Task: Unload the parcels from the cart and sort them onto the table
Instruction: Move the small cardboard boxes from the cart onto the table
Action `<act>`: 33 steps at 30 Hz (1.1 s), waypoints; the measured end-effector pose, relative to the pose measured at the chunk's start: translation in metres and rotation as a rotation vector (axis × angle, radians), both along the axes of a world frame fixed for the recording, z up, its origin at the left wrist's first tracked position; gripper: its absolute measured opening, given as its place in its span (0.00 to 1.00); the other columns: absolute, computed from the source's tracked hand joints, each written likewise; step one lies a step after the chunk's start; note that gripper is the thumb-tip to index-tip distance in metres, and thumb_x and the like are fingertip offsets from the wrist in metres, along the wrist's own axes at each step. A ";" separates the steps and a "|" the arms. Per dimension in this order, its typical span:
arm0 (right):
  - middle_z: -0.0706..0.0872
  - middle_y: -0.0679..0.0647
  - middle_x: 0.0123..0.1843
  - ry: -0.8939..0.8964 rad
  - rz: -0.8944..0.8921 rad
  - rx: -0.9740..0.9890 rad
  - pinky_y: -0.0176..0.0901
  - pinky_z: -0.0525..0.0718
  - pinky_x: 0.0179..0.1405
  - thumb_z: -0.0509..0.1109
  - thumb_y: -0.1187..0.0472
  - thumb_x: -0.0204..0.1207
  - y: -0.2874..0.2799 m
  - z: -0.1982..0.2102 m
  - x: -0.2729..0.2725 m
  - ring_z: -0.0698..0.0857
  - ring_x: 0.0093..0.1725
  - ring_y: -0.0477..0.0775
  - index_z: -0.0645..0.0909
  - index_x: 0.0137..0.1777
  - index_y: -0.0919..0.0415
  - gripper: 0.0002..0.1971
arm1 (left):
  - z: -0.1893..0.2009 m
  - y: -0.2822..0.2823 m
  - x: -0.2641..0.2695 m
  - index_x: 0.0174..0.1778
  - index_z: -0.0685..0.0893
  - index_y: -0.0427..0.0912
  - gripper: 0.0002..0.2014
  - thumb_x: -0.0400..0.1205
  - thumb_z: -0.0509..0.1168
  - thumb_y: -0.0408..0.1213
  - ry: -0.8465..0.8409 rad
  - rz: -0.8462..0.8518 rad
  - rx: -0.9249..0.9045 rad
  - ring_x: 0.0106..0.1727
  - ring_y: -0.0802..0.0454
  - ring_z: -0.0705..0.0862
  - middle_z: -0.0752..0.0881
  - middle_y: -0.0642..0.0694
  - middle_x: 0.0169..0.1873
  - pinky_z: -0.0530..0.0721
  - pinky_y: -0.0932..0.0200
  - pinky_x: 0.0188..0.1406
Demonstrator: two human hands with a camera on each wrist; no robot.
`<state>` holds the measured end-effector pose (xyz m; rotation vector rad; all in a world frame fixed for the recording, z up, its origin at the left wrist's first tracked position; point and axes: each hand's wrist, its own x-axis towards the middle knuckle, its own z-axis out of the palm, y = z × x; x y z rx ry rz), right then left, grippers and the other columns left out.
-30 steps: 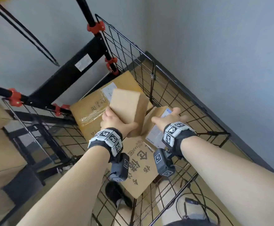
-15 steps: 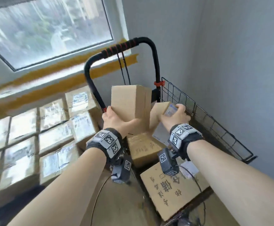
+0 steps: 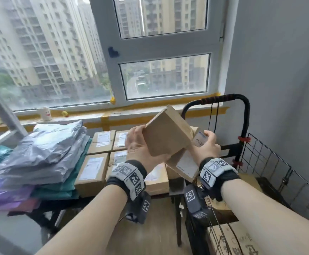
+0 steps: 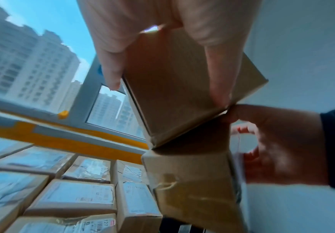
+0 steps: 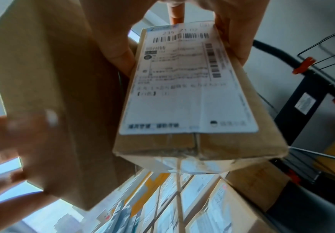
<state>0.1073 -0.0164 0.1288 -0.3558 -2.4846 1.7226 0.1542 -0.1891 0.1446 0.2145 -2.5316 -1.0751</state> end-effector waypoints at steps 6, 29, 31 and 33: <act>0.67 0.61 0.68 -0.024 0.115 -0.049 0.45 0.74 0.49 0.74 0.43 0.67 -0.028 0.011 -0.005 0.72 0.49 0.57 0.61 0.74 0.46 0.38 | 0.018 -0.040 0.001 0.43 0.75 0.63 0.22 0.68 0.54 0.75 -0.058 0.254 0.490 0.60 0.39 0.80 0.76 0.41 0.60 0.82 0.37 0.60; 0.68 0.68 0.71 -0.119 0.143 -0.005 0.45 0.70 0.49 0.69 0.54 0.74 -0.161 -0.003 -0.065 0.77 0.63 0.68 0.63 0.75 0.51 0.31 | 0.004 -0.170 0.009 0.77 0.60 0.53 0.51 0.60 0.83 0.43 -0.241 0.042 0.666 0.63 0.47 0.79 0.75 0.48 0.64 0.87 0.52 0.50; 0.69 0.68 0.70 -0.119 0.115 0.010 0.47 0.73 0.55 0.70 0.53 0.73 -0.190 -0.003 -0.070 0.77 0.63 0.68 0.64 0.74 0.51 0.30 | 0.001 -0.198 0.004 0.74 0.59 0.58 0.51 0.61 0.83 0.33 -0.274 -0.006 0.644 0.60 0.48 0.79 0.75 0.50 0.60 0.88 0.51 0.46; 0.69 0.67 0.70 -0.102 0.106 0.021 0.48 0.75 0.57 0.72 0.50 0.70 -0.220 -0.001 -0.073 0.77 0.61 0.66 0.65 0.73 0.50 0.32 | 0.000 -0.229 -0.004 0.69 0.61 0.58 0.49 0.59 0.83 0.32 -0.292 -0.001 0.609 0.59 0.48 0.80 0.76 0.50 0.57 0.89 0.45 0.48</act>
